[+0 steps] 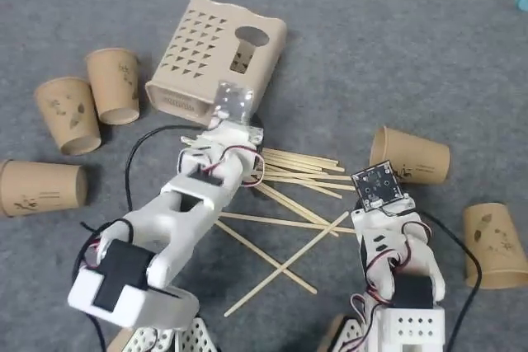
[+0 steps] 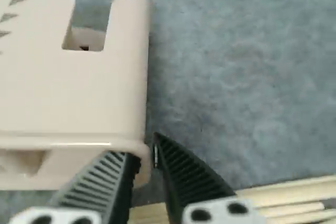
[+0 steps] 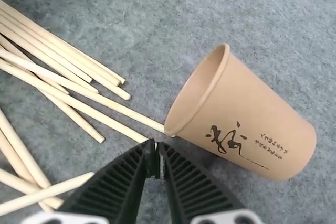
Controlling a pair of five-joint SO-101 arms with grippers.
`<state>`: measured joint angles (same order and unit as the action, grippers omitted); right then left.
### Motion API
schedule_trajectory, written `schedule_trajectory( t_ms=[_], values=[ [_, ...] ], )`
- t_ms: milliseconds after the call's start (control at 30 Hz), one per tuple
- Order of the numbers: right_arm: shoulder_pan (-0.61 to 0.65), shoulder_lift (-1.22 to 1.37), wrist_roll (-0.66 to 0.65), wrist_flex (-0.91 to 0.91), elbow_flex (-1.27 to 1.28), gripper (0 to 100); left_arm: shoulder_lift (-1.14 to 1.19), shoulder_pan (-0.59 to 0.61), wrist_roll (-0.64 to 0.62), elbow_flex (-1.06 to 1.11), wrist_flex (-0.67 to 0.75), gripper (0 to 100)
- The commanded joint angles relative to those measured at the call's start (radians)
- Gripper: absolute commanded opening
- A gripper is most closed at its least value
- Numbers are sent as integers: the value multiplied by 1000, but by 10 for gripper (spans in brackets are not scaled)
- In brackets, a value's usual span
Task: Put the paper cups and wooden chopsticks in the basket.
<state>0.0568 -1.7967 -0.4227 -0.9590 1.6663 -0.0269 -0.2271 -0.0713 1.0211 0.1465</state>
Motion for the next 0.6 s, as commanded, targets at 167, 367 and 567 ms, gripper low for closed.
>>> schedule_trajectory(
  t_ms=[167, 367, 567],
  values=[
    [2, -16, -18, 1, 14, 9, -38, -100, 31, -245, -454, 10],
    [2, -16, -18, 1, 14, 9, -38, -163, 192, -340, -641, 10],
    [2, -16, -18, 1, 14, 9, -48, -170, 370, -349, -730, 10]
  ],
)
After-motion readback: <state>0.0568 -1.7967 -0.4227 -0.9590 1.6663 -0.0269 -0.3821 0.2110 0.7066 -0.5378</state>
